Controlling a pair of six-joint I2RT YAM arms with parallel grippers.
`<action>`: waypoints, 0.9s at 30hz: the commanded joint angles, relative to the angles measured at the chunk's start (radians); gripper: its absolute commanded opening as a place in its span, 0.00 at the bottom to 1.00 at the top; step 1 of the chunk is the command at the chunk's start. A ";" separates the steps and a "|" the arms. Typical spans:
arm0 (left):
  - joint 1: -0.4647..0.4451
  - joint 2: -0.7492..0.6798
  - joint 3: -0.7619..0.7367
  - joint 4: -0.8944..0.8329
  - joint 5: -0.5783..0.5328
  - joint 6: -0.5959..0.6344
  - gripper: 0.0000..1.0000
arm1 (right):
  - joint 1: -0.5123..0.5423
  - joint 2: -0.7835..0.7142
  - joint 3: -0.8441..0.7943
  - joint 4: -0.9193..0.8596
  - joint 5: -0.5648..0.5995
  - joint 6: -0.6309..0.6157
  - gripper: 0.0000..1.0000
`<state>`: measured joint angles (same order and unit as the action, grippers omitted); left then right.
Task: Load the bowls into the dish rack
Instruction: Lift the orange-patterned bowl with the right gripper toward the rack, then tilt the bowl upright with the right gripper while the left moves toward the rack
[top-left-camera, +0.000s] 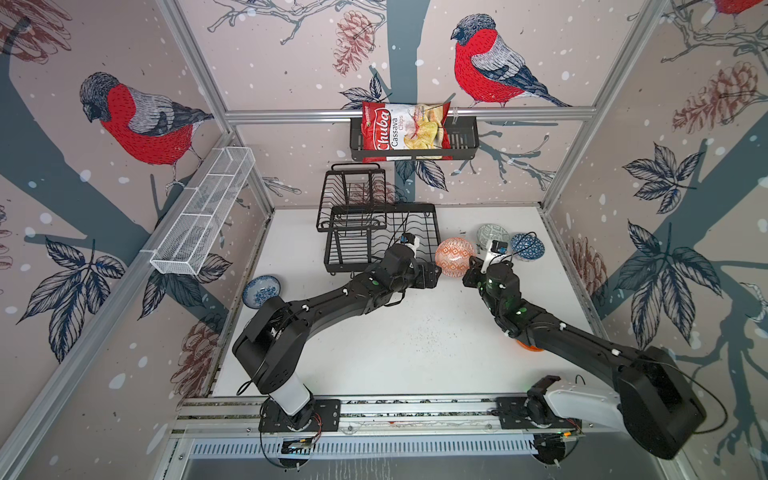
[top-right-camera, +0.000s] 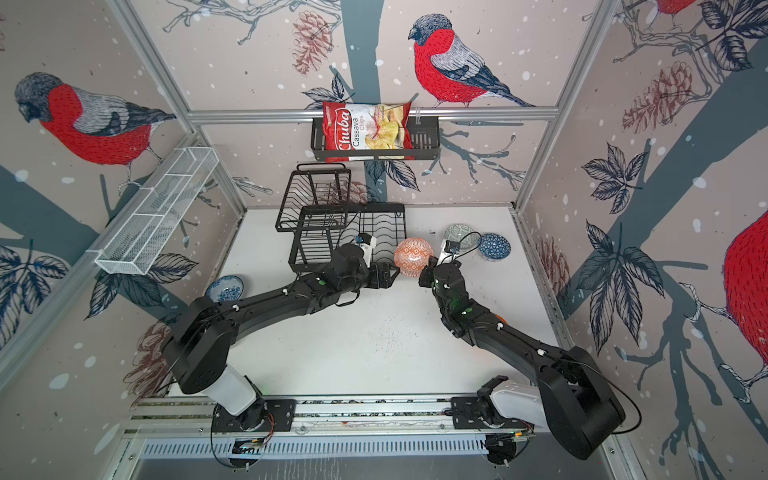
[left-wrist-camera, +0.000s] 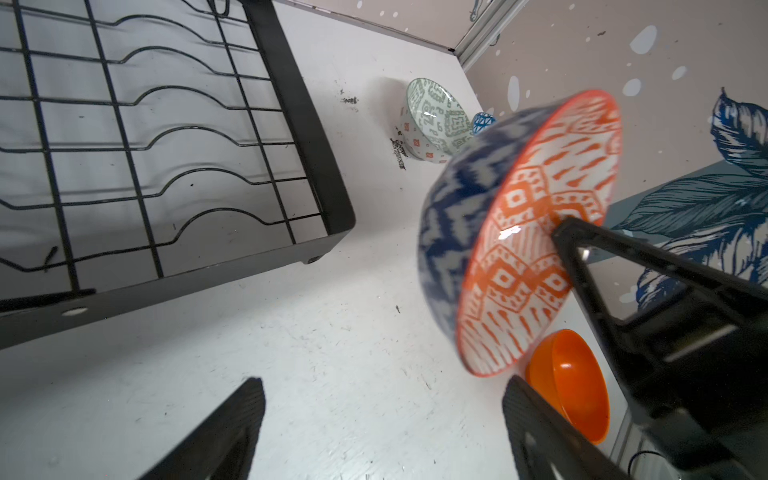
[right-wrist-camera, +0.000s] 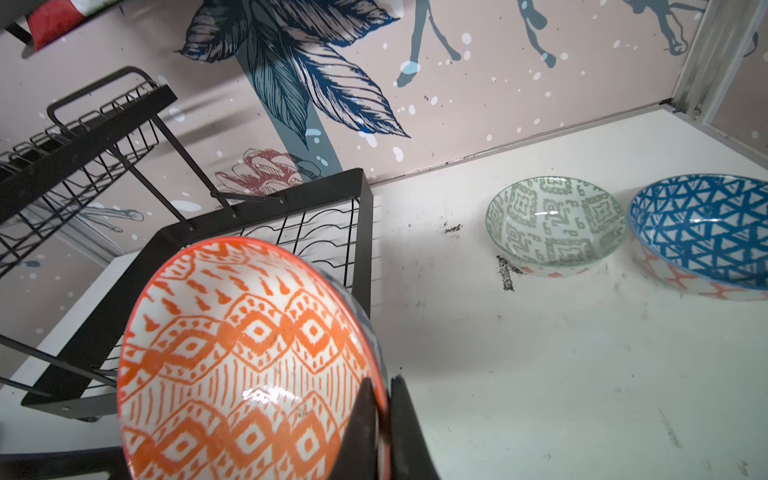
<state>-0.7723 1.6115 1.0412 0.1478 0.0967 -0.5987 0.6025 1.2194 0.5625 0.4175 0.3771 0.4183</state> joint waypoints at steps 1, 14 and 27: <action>-0.003 -0.023 -0.013 0.053 -0.035 0.037 0.87 | 0.012 0.015 0.014 0.069 0.026 -0.013 0.01; -0.014 -0.004 -0.031 0.081 -0.101 0.028 0.64 | 0.070 0.011 0.000 0.119 0.038 -0.045 0.01; -0.024 -0.032 -0.079 0.122 -0.164 0.031 0.39 | 0.139 0.029 0.000 0.164 0.031 -0.076 0.01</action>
<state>-0.7956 1.5890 0.9657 0.2218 -0.0395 -0.5701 0.7311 1.2480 0.5575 0.4908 0.4068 0.3607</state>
